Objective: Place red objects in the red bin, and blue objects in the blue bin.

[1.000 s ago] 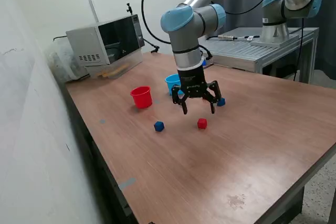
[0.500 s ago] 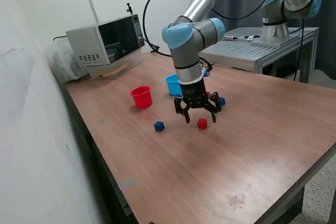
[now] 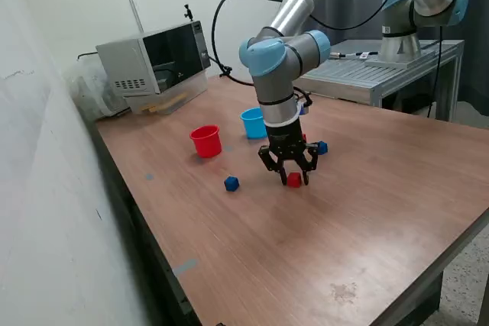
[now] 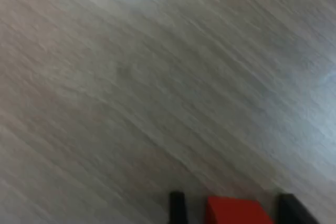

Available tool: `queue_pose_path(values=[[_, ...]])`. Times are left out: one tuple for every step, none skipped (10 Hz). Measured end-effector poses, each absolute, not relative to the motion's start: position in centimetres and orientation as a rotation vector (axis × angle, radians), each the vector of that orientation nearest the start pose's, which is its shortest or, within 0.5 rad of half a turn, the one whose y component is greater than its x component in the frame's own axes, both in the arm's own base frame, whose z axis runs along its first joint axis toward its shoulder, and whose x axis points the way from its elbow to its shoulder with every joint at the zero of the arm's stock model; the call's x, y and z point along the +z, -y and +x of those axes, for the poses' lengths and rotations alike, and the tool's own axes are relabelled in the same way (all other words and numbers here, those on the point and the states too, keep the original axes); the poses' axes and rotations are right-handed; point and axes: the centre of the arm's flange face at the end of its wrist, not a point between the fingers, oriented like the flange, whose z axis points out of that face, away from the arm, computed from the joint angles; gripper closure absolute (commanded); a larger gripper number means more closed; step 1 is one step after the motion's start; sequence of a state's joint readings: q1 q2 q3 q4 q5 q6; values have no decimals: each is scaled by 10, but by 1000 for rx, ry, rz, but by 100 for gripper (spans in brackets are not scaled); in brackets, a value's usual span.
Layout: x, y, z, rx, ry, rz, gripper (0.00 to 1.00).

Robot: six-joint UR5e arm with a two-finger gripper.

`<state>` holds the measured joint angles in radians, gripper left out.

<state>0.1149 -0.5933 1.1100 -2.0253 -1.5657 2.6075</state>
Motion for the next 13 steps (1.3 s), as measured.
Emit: queue_pose_path(values=[[100,222,-765,-76,-1381,-2780,100],[101,220,-764,-58,-1375,-2772,100],[112,212,-763,-22,-1380,-2764,100],[141,206,-762,32,-1392,-2770,100],[182,201,-759,96,-1406,-2782,100],[222,198,-754,143,-1415,-2792,100],[250,197,-748,164,-1419,-2795,100],[267,195,-743,173,-1421,-2796,100],[281,191,-740,185,-1431,-2793,100],[292,180,-740,201,-1453,-2786,100],[304,161,-743,222,-1491,-2771,100],[317,136,-747,248,-1541,-2749,100],[337,98,-749,286,-1617,-2714,100]])
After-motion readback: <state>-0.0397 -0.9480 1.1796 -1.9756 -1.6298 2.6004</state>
